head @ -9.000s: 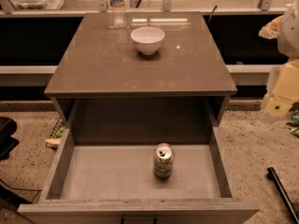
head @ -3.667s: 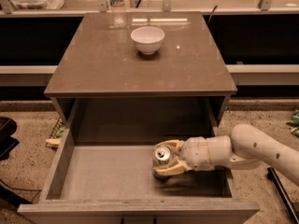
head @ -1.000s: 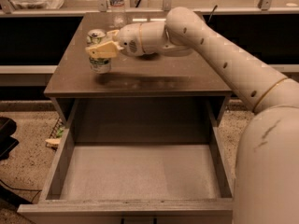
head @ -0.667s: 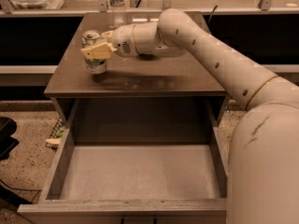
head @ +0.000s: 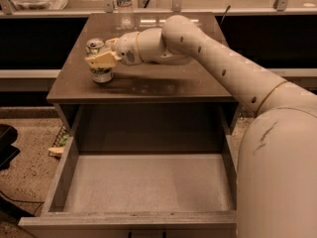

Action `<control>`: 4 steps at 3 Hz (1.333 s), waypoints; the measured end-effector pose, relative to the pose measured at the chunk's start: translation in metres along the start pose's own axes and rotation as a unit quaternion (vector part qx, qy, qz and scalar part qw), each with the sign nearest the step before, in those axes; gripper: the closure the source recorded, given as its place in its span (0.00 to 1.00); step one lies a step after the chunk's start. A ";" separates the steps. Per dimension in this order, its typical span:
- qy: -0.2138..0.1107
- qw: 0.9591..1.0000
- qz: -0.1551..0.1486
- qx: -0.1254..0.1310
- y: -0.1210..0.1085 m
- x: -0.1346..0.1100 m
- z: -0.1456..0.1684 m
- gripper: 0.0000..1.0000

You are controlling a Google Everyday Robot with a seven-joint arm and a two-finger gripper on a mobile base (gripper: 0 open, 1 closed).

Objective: Pick 7up can from top drawer and place on counter

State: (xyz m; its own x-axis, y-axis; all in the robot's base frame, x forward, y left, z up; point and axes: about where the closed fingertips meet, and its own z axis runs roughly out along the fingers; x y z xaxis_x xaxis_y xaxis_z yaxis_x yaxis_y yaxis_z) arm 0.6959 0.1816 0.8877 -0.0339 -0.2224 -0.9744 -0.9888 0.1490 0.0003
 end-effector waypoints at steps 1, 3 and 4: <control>0.000 1.000 0.000 -0.002 0.002 0.000 0.003 0.59; 0.000 1.000 0.000 -0.007 0.005 -0.001 0.008 0.12; 0.000 1.000 0.000 -0.010 0.006 -0.001 0.011 0.00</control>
Offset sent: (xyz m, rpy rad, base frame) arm -0.0010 0.0024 -0.0003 0.0004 0.0010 0.0041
